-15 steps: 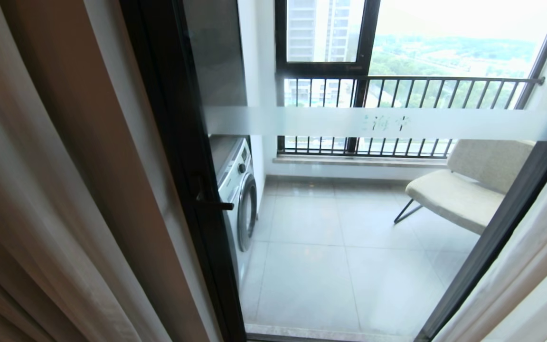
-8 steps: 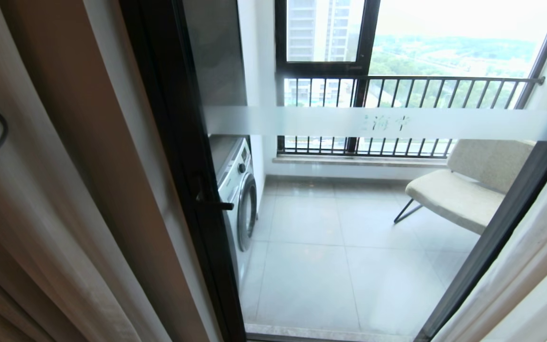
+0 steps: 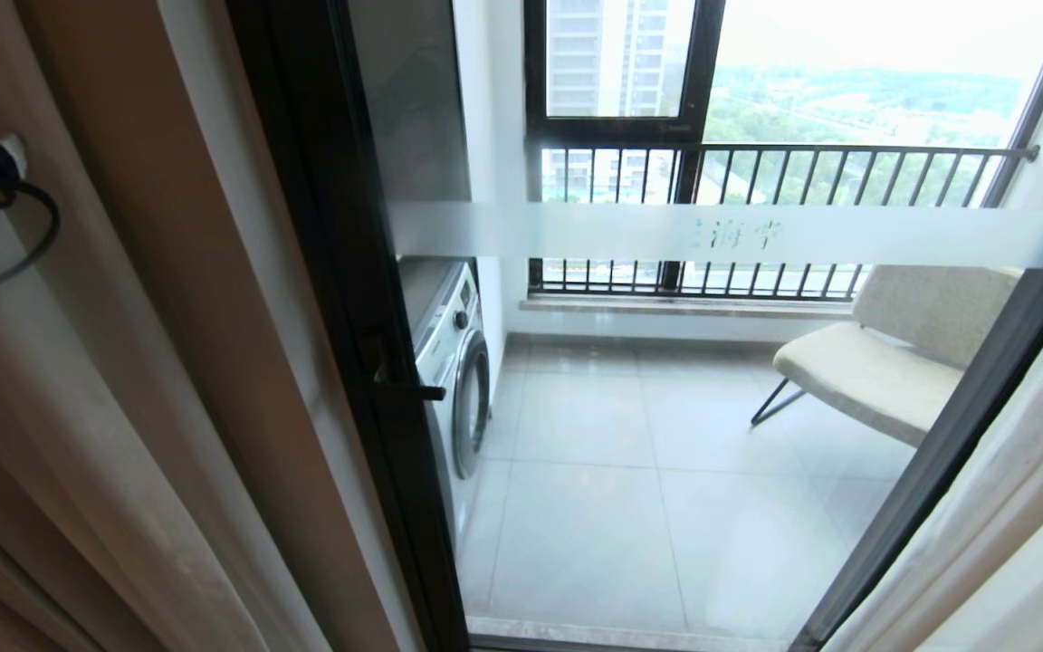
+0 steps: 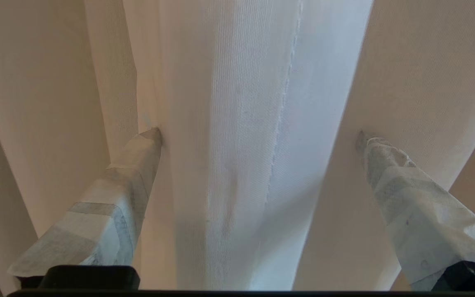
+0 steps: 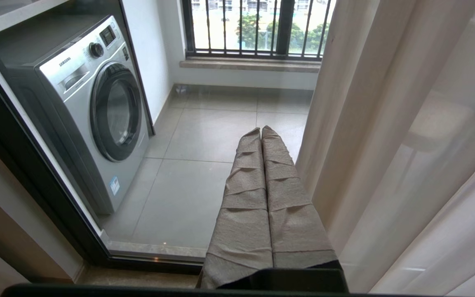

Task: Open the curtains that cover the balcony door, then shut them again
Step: Close the inner curtains on both sides

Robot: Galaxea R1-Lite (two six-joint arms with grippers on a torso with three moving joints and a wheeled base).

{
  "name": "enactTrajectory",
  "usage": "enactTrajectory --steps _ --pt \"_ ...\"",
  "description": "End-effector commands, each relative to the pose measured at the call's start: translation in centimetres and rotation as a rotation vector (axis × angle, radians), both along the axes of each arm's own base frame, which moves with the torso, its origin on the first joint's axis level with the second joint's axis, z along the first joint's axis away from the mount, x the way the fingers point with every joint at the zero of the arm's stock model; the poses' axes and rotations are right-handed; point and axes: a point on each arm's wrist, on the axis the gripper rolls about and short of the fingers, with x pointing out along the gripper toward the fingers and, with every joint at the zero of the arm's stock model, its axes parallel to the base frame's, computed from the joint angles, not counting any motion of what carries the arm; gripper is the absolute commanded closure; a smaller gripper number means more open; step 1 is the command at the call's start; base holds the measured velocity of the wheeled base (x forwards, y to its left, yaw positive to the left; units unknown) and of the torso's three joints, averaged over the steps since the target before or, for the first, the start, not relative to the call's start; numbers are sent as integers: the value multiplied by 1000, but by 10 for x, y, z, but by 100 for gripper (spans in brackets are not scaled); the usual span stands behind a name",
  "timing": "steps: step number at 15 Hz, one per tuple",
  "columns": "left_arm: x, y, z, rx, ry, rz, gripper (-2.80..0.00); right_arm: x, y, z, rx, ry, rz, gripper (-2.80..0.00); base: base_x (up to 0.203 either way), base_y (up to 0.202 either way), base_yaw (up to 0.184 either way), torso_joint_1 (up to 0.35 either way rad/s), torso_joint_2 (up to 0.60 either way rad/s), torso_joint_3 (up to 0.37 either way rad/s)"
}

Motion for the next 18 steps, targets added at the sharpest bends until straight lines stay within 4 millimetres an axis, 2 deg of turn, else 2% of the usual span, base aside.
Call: enactTrajectory --steps 1,2,3,9,13,18 --pt "8 5 -3 -1 5 6 -280 0 0 0 -1 1 0 0 0 0 0 0 0 0" --pt "7 9 -4 1 7 16 -280 0 0 0 -1 1 0 0 0 0 0 0 0 0" --pt "8 9 -5 2 4 17 0 0 0 0 -1 1 0 0 0 0 0 0 0 0" --pt "7 9 -3 10 -20 16 0 0 0 0 -1 1 0 0 0 0 0 0 0 0" --pt "-4 3 3 21 -30 -25 0 0 0 0 -1 1 0 0 0 0 0 0 0 0" --pt "-28 -20 17 46 -69 -117 0 0 0 0 -1 1 0 0 0 0 0 0 0 0"
